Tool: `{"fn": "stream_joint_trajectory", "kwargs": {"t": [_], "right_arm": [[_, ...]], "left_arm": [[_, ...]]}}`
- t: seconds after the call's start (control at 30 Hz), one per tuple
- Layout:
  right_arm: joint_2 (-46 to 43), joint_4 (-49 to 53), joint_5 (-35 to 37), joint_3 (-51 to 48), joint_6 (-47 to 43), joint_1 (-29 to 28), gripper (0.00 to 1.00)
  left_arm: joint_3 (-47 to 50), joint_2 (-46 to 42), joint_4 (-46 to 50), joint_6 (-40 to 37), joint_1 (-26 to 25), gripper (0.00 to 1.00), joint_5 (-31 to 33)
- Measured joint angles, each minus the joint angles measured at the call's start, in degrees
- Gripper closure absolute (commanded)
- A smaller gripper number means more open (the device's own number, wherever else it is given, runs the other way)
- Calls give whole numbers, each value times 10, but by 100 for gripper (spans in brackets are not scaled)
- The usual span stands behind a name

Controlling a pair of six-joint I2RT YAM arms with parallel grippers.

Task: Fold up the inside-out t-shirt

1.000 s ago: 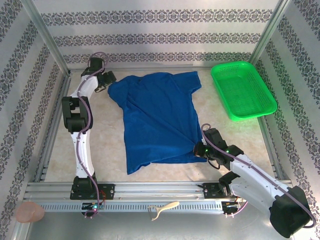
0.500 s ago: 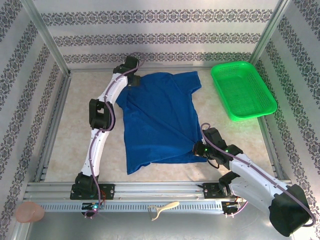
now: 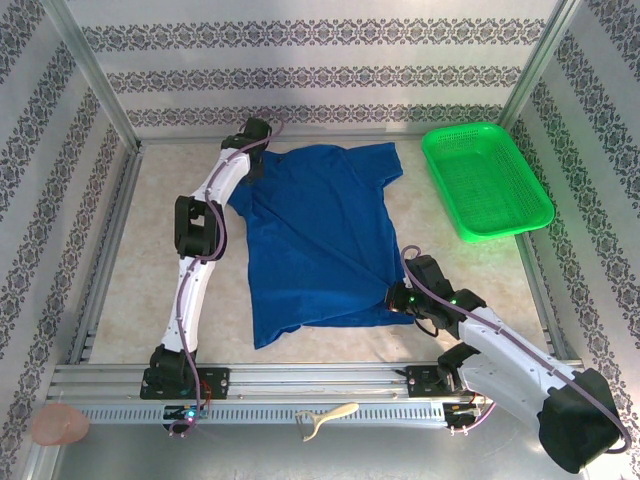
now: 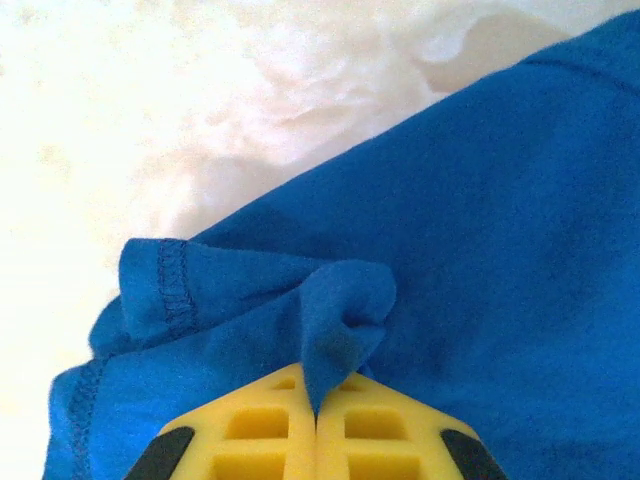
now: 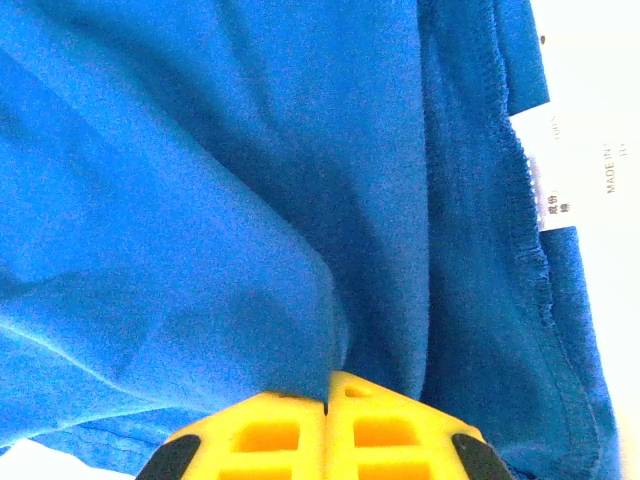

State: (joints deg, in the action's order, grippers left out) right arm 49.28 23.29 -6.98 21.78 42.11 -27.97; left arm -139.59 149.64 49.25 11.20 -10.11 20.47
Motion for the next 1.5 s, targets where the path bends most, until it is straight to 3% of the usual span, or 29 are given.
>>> {"fn": "stream_joint_trajectory", "kwargs": {"t": [0.3, 0.6, 0.73, 0.87, 1.17, 1.3, 1.5], "right_arm": [[0, -1, 0, 0, 0, 1, 100], [1, -11, -1, 0, 0, 1, 100], [4, -15, -5, 0, 0, 7, 100], [4, -20, -9, 0, 0, 9, 100], [-12, -17, -17, 5, -3, 9, 100], [-27, -9, -18, 23, -5, 9, 100], [-40, 4, -20, 56, -16, 10, 100]], "left_arm": [[208, -167, -73, 63, 9, 100, 23], [497, -322, -198, 223, 66, 99, 0], [608, -346, -235, 297, 78, 53, -15], [685, -378, -277, 339, 80, 28, -25], [711, -583, -339, 252, 72, 15, -59], [735, -680, -344, 191, 17, 15, -94], [843, -755, -350, 119, -215, 13, -127]]}}
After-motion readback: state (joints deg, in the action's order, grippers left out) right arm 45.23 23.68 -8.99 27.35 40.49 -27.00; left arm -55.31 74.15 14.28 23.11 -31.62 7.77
